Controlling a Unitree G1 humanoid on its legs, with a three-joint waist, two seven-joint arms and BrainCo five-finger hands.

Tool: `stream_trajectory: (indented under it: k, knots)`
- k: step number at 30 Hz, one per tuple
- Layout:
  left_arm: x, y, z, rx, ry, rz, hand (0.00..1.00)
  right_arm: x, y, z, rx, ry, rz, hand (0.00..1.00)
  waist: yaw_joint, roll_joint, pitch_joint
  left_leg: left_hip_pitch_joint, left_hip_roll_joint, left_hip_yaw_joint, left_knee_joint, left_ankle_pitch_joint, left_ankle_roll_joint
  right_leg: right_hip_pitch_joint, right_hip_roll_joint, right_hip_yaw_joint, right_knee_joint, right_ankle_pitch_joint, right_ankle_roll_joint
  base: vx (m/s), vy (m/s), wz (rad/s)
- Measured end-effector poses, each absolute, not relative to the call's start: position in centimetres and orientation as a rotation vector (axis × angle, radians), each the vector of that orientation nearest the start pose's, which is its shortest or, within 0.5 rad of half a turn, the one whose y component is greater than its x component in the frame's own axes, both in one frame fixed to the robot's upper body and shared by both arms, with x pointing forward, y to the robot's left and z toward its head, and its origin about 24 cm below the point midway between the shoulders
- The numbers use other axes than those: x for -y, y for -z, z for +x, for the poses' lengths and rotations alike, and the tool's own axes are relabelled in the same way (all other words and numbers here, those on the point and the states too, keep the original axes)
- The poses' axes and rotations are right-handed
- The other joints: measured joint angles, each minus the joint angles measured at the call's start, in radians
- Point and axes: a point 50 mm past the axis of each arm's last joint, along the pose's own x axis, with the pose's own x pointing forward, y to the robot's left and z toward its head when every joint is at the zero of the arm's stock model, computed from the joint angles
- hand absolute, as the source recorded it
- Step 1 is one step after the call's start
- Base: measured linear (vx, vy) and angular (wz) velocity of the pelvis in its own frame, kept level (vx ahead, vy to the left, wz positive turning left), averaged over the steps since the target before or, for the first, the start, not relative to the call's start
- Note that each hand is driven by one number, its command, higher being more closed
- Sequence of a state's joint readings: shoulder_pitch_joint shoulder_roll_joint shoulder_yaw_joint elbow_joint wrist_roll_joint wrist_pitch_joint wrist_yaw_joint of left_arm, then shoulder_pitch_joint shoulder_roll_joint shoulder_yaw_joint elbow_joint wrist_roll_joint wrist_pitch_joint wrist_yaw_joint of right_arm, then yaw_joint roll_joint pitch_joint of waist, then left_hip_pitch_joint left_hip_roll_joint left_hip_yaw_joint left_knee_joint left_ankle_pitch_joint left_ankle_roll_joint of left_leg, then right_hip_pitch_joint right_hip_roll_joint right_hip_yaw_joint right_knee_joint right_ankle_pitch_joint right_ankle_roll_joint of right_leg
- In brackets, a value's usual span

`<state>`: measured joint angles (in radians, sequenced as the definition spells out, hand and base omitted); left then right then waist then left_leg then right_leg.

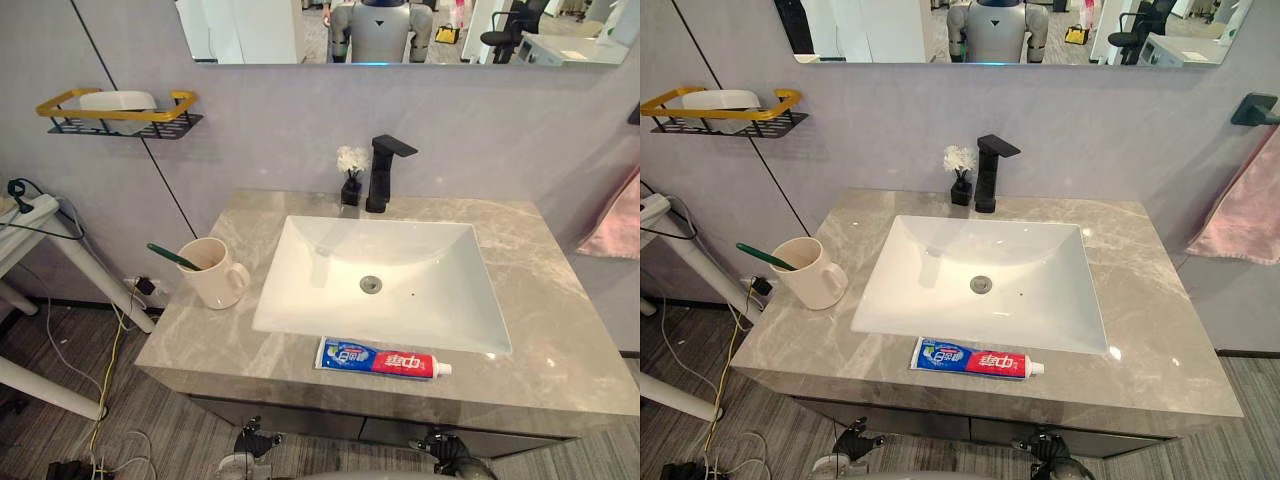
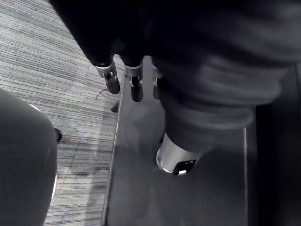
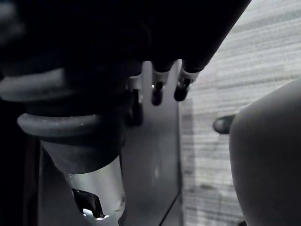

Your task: Organize washtable

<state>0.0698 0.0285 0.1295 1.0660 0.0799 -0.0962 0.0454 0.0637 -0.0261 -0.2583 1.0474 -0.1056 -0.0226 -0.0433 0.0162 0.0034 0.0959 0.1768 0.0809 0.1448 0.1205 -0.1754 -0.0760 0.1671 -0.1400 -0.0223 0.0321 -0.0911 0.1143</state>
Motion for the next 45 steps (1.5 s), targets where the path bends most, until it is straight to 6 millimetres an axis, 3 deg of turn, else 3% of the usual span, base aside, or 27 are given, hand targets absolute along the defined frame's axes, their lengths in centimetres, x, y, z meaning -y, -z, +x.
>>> stream_trajectory:
  k: [6, 7, 16, 20, 24, 28, 32, 35, 36, 40, 45]
  knots:
    - [-18.1, 16.0, 10.2, -1.040, -0.146, 0.053, 0.00, 19.5, 16.1, 9.7, -1.086, 0.263, 0.017, 0.00, -0.001, -0.008, -0.002, 0.007, 0.000, 0.002, -0.001, 0.000, -0.001, 0.004, 0.001, 0.005, -0.002, 0.003, 0.005, -0.04, -0.004, -0.02]
    - [-18.7, 16.0, 10.2, -1.040, -0.145, 0.075, 0.00, 21.4, 16.7, 5.7, -1.190, 0.310, -0.020, 0.00, -0.003, -0.005, 0.003, 0.011, -0.001, -0.005, -0.006, 0.000, -0.001, 0.019, 0.003, 0.003, -0.026, 0.010, 0.009, 0.00, 0.000, 0.00]
    - [-18.6, 16.0, 10.3, -1.039, -0.141, 0.074, 0.00, 21.5, 16.7, 5.6, -1.187, 0.332, 0.009, 0.00, -0.003, -0.008, 0.006, 0.011, -0.001, 0.000, -0.015, 0.001, -0.002, 0.012, 0.003, 0.008, -0.026, 0.010, 0.009, 0.00, 0.000, -0.01]
    - [-18.6, 15.9, 10.4, -1.037, -0.134, 0.068, 0.00, 22.0, 16.6, 5.5, -1.170, 0.420, 0.106, 0.00, -0.004, -0.009, 0.007, 0.013, 0.000, 0.021, -0.026, 0.001, -0.002, -0.002, 0.004, 0.025, -0.026, 0.011, 0.011, 0.00, -0.002, -0.14]
    - [-18.8, 16.0, 10.2, -1.049, -0.158, 0.043, 0.00, 23.5, 16.4, 5.0, -1.127, 0.586, 0.232, 0.00, -0.009, -0.005, 0.008, 0.014, 0.000, 0.039, -0.037, 0.001, -0.002, -0.015, 0.004, 0.036, -0.030, 0.014, 0.012, 0.01, -0.006, -0.13]
    - [-19.9, 16.0, 9.8, -1.056, -0.204, 0.032, 0.00, 26.8, 15.3, 4.8, -1.036, 0.762, 0.285, 0.00, -0.013, -0.007, 0.009, 0.027, 0.005, 0.054, -0.040, 0.001, -0.002, -0.013, 0.011, 0.028, -0.034, 0.030, 0.005, 0.00, -0.026, -0.13]
    - [-21.5, 16.0, 8.7, -1.070, -0.282, 0.012, 0.00, 31.8, 12.5, 5.9, -0.851, 0.901, 0.231, 0.00, -0.030, -0.011, 0.011, 0.034, 0.005, 0.062, -0.040, 0.000, -0.001, -0.016, 0.012, 0.019, -0.034, 0.049, 0.004, -0.07, -0.021, -0.14]
    - [-22.3, 16.0, 7.7, -1.088, -0.304, 0.024, 0.00, 34.9, 8.9, 7.8, -0.672, 0.927, 0.084, 0.00, -0.031, -0.021, 0.012, 0.029, 0.001, 0.076, -0.038, -0.001, 0.000, -0.029, 0.007, 0.009, -0.036, 0.051, 0.005, -0.10, -0.027, -0.16]
    - [-22.3, 16.0, 7.6, -1.089, -0.306, 0.023, 0.00, 35.3, 8.2, 8.1, -0.638, 0.927, 0.056, 0.00, -0.033, -0.021, 0.012, 0.025, 0.001, 0.076, -0.036, -0.001, 0.000, -0.033, 0.006, 0.009, -0.036, 0.053, 0.008, -0.14, -0.054, -0.11]
    - [-21.9, 16.3, 6.0, -1.120, -0.337, -0.013, 0.00, 36.8, 2.1, 10.6, -0.395, 0.891, -0.172, 0.00, -0.057, -0.020, 0.007, 0.020, 0.002, 0.067, -0.036, -0.001, 0.000, -0.034, 0.006, 0.002, -0.035, 0.054, 0.010, -0.07, -0.035, 0.04]
    - [-22.0, 16.3, 5.2, -1.127, -0.364, -0.031, 0.00, 37.6, -4.5, 10.8, -0.206, 0.911, -0.424, 0.00, -0.062, -0.016, -0.006, 0.020, 0.006, 0.062, -0.039, 0.005, -0.003, -0.035, 0.012, -0.002, -0.035, 0.054, 0.010, 0.00, -0.022, 0.02]
